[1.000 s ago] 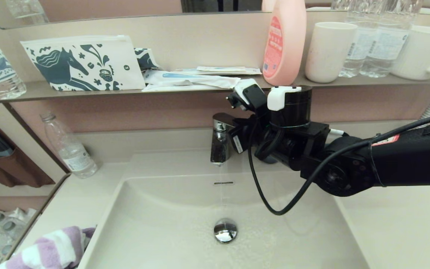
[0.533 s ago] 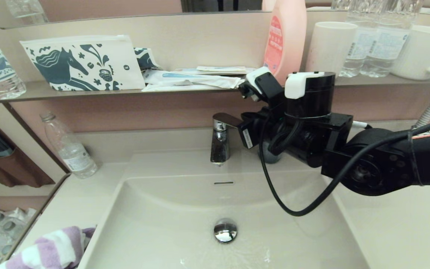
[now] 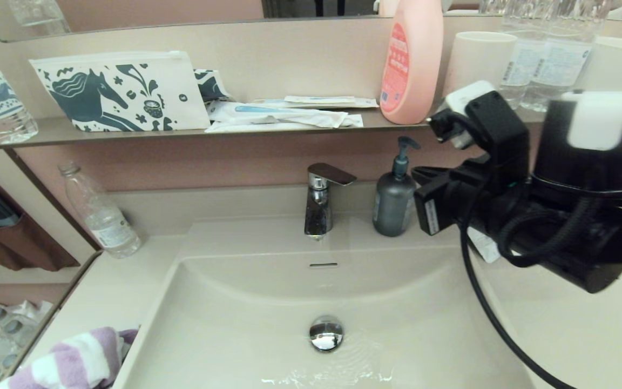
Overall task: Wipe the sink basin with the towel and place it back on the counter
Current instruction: Pick up the cloth
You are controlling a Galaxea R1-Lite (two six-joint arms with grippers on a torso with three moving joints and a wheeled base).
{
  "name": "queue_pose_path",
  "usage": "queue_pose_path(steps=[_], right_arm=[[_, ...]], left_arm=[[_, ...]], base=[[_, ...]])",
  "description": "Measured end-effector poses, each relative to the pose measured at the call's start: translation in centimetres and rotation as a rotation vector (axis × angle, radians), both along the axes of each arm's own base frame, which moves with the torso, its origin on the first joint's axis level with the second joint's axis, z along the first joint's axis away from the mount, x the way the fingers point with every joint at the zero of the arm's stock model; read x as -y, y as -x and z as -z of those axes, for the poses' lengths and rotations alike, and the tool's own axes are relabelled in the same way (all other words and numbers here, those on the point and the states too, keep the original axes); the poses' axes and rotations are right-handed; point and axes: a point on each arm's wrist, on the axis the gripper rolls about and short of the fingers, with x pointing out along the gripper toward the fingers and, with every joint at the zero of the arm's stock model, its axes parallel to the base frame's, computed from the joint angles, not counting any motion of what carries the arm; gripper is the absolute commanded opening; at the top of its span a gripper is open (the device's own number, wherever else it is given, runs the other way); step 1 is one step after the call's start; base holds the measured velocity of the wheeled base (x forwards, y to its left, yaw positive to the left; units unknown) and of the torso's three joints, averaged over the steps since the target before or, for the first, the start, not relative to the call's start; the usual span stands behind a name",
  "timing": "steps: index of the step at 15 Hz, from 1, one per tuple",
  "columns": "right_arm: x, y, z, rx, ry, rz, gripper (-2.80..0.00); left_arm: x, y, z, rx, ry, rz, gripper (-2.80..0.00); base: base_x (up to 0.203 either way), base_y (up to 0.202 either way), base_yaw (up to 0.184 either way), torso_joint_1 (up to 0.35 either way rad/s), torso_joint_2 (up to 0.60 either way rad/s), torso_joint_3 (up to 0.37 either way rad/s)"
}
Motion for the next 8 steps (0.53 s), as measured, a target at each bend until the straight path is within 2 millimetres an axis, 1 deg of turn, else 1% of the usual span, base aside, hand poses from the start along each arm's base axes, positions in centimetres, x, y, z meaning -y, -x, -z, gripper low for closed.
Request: queue_pose_path(steps=[2, 3, 5, 8], right_arm=[[3.6, 2.0, -0.4, 0.017, -0.009, 0.078, -2.8], [5.7, 2.6, -0.6, 0.031, -0.019, 0.136, -2.8], [10.6, 4.3, -0.8, 0.065, -0.041, 0.29, -2.8], [15.9, 8.4, 0.1, 0.111, -0.059, 0.499, -2.8]], left_arm=[[0.0, 0.0, 0.0, 0.0, 0.0, 0.0, -2.8], [0.0, 0.0, 0.0, 0.0, 0.001, 0.0, -2.8], [0.0, 0.0, 0.0, 0.0, 0.0, -0.001, -2.8], [0.0, 0.0, 0.0, 0.0, 0.001, 0.0, -2.8]], base=[[0.0, 0.0, 0.0, 0.0, 0.0, 0.0], [0.0, 0.0, 0.0, 0.0, 0.0, 0.0], [0.0, 0.0, 0.0, 0.0, 0.0, 0.0], [0.0, 0.0, 0.0, 0.0, 0.0, 0.0]])
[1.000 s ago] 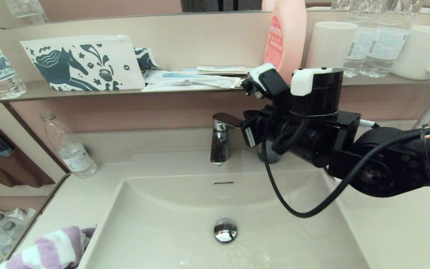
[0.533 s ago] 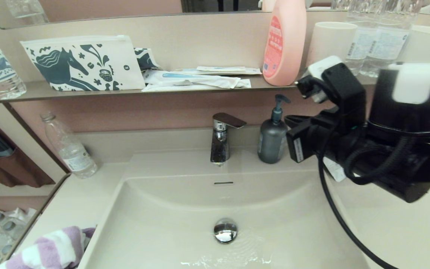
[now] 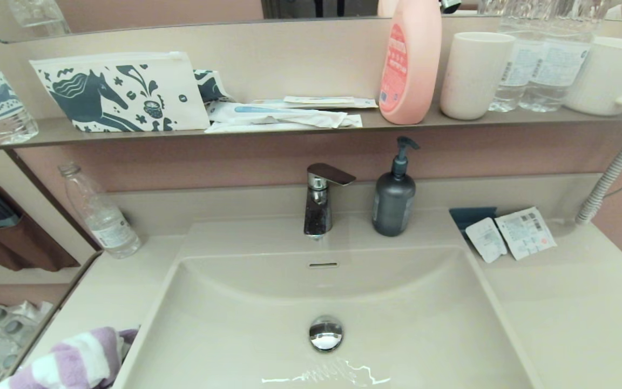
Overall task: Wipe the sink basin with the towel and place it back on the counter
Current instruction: Pick up the cloth
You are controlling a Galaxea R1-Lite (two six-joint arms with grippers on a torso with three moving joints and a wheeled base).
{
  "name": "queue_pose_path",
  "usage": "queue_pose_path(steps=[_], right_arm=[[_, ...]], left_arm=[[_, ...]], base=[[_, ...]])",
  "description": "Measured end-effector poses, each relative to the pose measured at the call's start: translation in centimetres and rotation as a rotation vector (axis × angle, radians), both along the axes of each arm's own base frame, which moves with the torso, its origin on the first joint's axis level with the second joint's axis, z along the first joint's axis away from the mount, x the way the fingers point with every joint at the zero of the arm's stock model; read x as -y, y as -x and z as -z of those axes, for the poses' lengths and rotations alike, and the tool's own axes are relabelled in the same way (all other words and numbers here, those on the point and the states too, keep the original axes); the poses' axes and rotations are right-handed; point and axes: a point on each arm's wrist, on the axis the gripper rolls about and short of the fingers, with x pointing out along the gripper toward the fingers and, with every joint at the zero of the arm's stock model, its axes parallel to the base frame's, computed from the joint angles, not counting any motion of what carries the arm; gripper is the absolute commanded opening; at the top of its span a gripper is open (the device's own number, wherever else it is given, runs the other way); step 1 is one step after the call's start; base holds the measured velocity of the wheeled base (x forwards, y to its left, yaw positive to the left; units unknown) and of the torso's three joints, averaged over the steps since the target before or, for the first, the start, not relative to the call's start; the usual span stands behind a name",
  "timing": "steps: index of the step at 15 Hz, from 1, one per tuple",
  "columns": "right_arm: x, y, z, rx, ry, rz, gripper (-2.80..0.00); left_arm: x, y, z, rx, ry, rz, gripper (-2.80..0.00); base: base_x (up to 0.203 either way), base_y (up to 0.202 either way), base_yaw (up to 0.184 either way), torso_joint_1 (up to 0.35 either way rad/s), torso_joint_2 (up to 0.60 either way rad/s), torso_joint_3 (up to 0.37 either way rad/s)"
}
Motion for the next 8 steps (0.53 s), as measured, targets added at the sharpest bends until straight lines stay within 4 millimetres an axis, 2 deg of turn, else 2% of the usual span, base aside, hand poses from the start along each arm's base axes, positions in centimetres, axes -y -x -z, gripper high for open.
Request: queue_pose_path(steps=[3, 8], right_arm=[[3.2, 4.3, 1.2, 0.002, -0.002, 0.218, -2.8], [4.2, 10.8, 2.7, -0.016, 0.003, 0.332, -2.8]], left_arm=[[0.0, 0.0, 0.0, 0.0, 0.0, 0.0, -2.8], [0.0, 0.0, 0.0, 0.0, 0.0, 0.0, -2.8]], base=[[0.0, 0.0, 0.0, 0.0, 0.0, 0.0], [0.0, 0.0, 0.0, 0.0, 0.0, 0.0]])
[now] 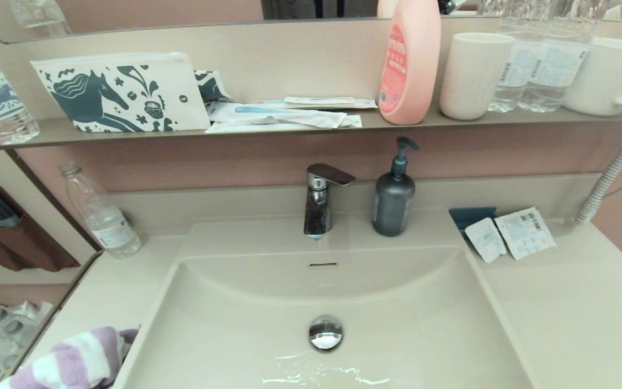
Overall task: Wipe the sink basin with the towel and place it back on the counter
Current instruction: Pick up the cloth
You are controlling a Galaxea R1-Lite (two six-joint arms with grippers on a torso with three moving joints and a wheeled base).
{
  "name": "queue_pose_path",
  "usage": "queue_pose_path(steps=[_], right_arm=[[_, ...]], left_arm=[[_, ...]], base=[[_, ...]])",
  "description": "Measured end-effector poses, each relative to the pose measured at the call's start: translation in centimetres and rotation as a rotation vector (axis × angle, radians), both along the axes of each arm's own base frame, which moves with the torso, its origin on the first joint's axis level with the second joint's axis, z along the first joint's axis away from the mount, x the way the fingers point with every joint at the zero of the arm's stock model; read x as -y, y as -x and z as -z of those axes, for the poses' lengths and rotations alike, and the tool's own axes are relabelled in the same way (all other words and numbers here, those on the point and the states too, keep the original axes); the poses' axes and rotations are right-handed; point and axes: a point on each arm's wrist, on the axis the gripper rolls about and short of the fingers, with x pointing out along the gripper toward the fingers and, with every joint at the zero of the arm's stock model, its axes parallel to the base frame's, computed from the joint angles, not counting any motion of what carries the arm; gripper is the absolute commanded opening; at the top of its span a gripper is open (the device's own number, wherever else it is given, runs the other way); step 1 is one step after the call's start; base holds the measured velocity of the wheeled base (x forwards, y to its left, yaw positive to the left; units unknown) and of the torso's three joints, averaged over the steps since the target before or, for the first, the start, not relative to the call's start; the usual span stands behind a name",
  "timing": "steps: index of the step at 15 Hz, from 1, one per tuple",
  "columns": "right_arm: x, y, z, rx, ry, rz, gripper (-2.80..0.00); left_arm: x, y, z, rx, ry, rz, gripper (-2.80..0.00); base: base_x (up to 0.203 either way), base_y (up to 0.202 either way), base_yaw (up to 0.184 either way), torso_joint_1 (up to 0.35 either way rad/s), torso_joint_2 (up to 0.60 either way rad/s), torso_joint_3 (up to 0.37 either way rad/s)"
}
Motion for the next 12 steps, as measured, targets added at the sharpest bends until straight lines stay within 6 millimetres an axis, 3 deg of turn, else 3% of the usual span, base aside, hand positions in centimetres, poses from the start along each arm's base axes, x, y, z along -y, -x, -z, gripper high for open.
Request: queue_pose_path(steps=[6, 9, 12], right_arm=[[0.1, 5.6, 2.3, 0.028, -0.011, -0.047, -2.8], [-0.1, 6.5, 3.6, 0.073, -0.161, -0.157, -2.8], [0.0, 6.7, 5.2, 0.015, -0.224, -0.137, -2.8]], left_arm=[[0.0, 0.0, 0.0, 0.0, -0.001, 0.0, -2.8], [0.0, 0.0, 0.0, 0.0, 0.0, 0.0, -2.8], [0.0, 0.0, 0.0, 0.0, 0.0, 0.0, -2.8]], base=[[0.0, 0.0, 0.0, 0.0, 0.0, 0.0], [0.0, 0.0, 0.0, 0.0, 0.0, 0.0], [0.0, 0.0, 0.0, 0.0, 0.0, 0.0]])
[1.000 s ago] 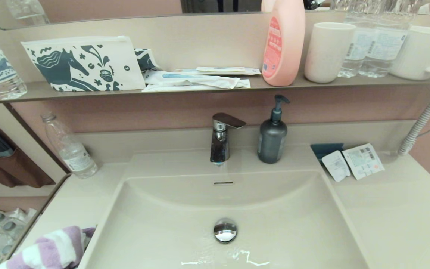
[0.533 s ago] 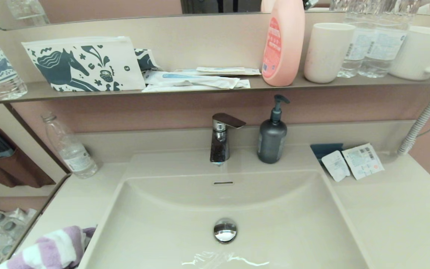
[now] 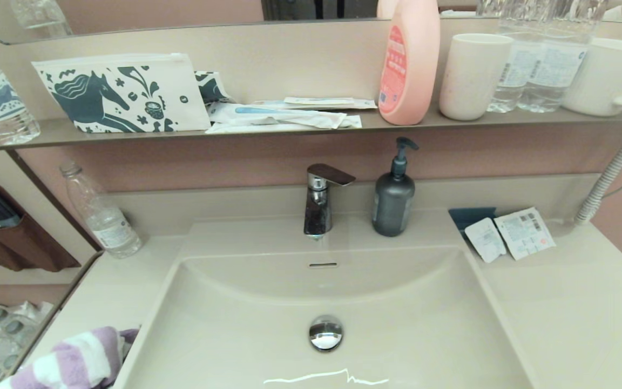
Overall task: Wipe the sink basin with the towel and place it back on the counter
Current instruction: Pick up the cloth
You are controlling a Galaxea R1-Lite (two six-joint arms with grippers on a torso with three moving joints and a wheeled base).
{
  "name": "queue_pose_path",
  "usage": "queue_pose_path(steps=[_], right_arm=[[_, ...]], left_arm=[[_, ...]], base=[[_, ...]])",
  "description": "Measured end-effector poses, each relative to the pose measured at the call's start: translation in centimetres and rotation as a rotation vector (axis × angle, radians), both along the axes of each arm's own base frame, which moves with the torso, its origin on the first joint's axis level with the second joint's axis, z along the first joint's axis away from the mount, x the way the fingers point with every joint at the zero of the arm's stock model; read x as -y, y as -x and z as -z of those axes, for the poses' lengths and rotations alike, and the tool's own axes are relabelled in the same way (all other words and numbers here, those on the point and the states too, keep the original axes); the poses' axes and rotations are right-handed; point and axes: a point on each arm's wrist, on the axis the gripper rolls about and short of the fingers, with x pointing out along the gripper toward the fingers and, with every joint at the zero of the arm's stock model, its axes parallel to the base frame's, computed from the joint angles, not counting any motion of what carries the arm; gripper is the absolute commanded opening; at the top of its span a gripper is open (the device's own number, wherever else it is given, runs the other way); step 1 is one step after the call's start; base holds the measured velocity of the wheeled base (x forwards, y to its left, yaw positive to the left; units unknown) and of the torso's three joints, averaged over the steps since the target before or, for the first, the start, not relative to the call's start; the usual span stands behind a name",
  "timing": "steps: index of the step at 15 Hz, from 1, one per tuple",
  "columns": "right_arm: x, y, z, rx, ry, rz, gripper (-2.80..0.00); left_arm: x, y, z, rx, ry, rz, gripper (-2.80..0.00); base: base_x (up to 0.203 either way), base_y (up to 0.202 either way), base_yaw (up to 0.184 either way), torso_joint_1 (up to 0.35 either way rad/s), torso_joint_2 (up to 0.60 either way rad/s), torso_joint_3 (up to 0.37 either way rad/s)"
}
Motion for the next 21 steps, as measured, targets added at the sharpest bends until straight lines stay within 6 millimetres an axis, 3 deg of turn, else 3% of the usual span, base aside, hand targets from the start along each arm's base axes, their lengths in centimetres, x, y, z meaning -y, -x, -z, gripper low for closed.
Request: queue_pose_path(steps=[7, 11, 15, 21], right_arm=[[0.0, -0.1, 1.6, -0.035, 0.001, 0.227, -2.8], [-0.3, 0.6, 3.0, 0.004, -0.018, 0.021, -2.8], [-0.9, 0.9, 6.4, 0.02, -0.056, -0.243, -2.8], [-1.0, -0.4, 9.1, 0.04, -0.042, -0.315, -2.8]], left_arm=[[0.0, 0.0, 0.0, 0.0, 0.0, 0.0, -2.8], [0.0, 0.0, 0.0, 0.0, 0.0, 0.0, -2.8], [0.0, 0.0, 0.0, 0.0, -0.001, 0.001, -2.8], [0.0, 0.0, 0.0, 0.0, 0.0, 0.001, -2.8]], base=[[0.0, 0.0, 0.0, 0.0, 0.0, 0.0], [0.0, 0.0, 0.0, 0.0, 0.0, 0.0], [0.0, 0.0, 0.0, 0.0, 0.0, 0.0], [0.0, 0.0, 0.0, 0.0, 0.0, 0.0]])
